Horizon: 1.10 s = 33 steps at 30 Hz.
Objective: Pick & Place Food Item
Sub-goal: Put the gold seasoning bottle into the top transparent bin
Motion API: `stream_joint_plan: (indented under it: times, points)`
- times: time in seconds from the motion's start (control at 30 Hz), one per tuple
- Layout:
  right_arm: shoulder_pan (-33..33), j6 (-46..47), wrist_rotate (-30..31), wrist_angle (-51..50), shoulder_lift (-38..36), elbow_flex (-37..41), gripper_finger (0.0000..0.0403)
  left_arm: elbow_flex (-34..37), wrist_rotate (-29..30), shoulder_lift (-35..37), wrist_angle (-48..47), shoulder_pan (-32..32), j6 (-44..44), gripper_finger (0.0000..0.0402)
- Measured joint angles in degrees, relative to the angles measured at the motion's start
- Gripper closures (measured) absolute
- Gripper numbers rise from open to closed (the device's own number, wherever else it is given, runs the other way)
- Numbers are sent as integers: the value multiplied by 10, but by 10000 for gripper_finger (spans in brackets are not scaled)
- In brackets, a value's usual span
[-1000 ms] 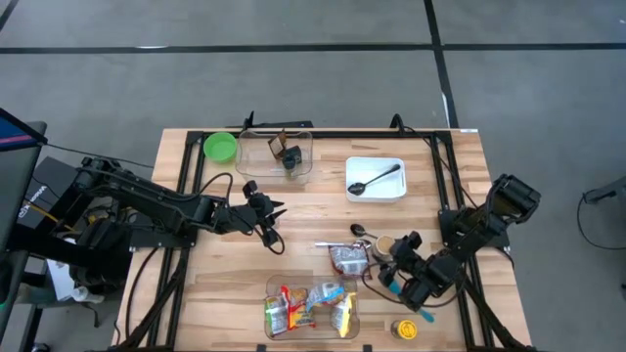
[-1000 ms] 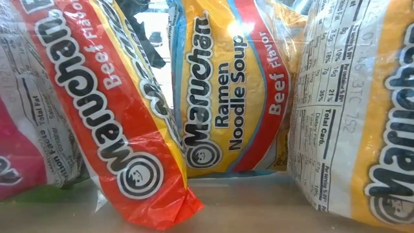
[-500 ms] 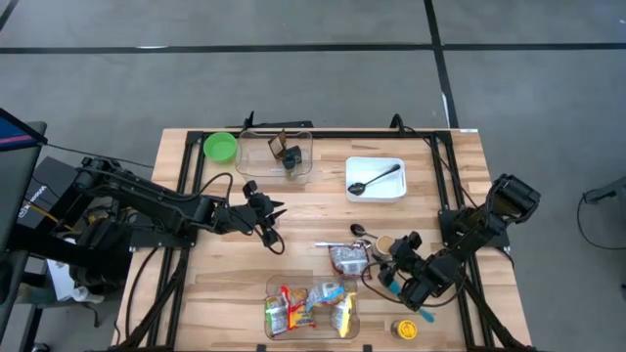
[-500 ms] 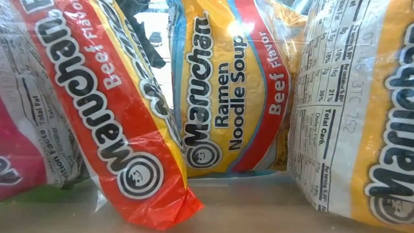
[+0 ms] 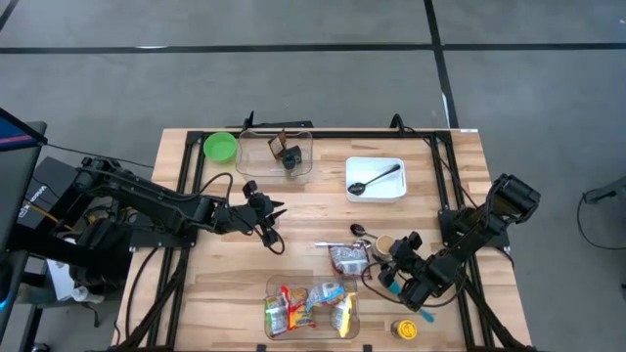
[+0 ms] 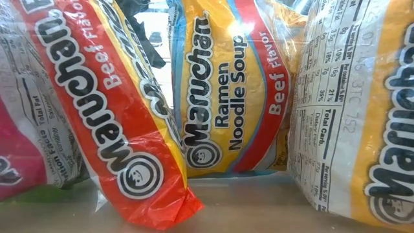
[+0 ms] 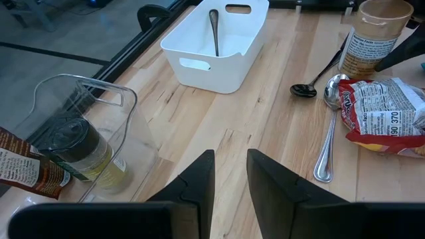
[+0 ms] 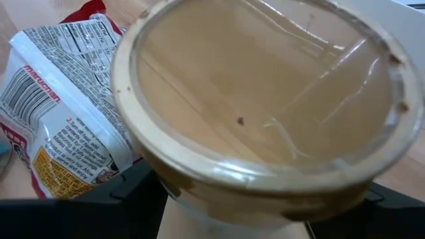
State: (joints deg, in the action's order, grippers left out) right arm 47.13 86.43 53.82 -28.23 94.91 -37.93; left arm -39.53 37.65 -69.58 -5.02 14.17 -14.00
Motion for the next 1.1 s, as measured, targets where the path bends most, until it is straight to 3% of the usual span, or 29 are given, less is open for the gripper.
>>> stream_joint_plan:
  times: [0.57, 0.8, 1.1]
  points:
    - [0, -29, 0, -7, -9, 0, 126, 0, 0, 0, 0, 0, 0, 320]
    - [0, -51, 0, -47, -69, 0, 126, 0, 0, 0, 0, 0, 0, 320]
    - [-25, -179, 1, -43, -163, 0, 127, 0, 0, 0, 0, 0, 0, 320]
